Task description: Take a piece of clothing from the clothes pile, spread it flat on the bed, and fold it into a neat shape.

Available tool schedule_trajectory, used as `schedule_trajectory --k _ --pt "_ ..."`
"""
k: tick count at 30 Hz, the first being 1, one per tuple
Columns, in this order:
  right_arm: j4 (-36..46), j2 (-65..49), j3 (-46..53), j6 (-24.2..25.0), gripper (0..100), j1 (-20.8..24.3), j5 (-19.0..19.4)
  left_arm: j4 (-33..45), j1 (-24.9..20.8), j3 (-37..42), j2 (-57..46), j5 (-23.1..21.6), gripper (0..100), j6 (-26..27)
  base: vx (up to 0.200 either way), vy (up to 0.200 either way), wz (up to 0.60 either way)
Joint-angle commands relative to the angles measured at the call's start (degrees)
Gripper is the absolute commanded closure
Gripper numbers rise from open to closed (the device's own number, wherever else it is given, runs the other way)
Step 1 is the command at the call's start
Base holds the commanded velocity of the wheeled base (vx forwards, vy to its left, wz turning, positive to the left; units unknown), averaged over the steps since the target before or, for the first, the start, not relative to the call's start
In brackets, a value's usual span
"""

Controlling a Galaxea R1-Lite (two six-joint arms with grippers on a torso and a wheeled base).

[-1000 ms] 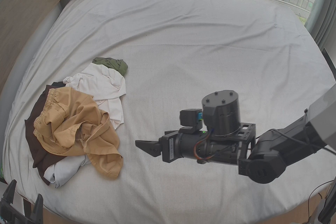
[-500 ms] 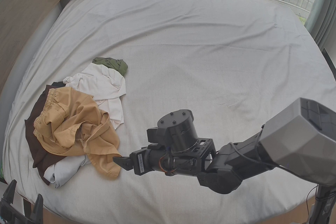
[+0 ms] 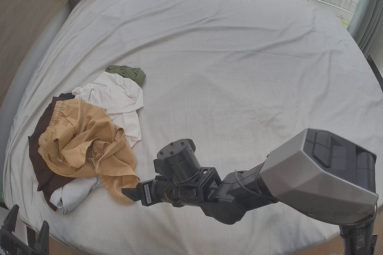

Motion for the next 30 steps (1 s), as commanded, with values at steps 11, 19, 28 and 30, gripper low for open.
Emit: schedule_trajectory --k 11,19,28,30 --pt "6.91 10.23 -14.83 0.68 0 0.86 -2.36 -0.01 0.02 1.01 -0.93 0.01 0 -0.11 0.0 0.0 0.0" --pt "7.35 13.66 -19.84 1.48 0 1.56 -3.77 -0.01 0.02 1.01 -0.93 0.01 0 -0.11 0.0 0.0 0.0" --pt "7.27 16.47 -24.06 1.48 100 1.56 -6.84 -0.01 0.02 1.01 -0.93 0.01 0 -0.11 0.0 0.0 0.0" --pt "7.27 16.47 -24.14 1.48 100 1.48 -7.19 -0.01 0.02 1.01 -0.93 0.01 0 -0.11 0.0 0.0 0.0"
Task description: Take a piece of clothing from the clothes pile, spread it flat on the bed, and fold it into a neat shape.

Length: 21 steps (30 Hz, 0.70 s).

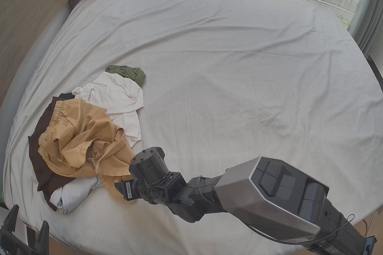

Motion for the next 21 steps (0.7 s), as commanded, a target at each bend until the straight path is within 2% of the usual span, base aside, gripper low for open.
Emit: schedule_trajectory --k 1,6,16,21 --pt "-0.06 0.76 -0.63 0.03 100 -0.39 -0.53 -0.01 0.02 1.01 -0.93 0.01 0 -0.1 0.0 0.0 0.0" --pt "0.03 -0.39 0.43 1.34 100 -1.09 -1.93 -0.01 0.02 1.01 -0.93 0.01 0 -0.01 0.0 0.0 0.0" --pt "-0.59 -10.93 14.49 1.78 100 -4.43 -4.04 -0.01 0.02 1.01 -0.93 0.01 0 0.16 0.0 0.0 0.0" --pt "-0.59 -13.83 17.74 1.7 100 -5.84 -4.04 -0.01 0.02 1.01 -0.93 0.01 0 0.16 0.0 0.0 0.0"
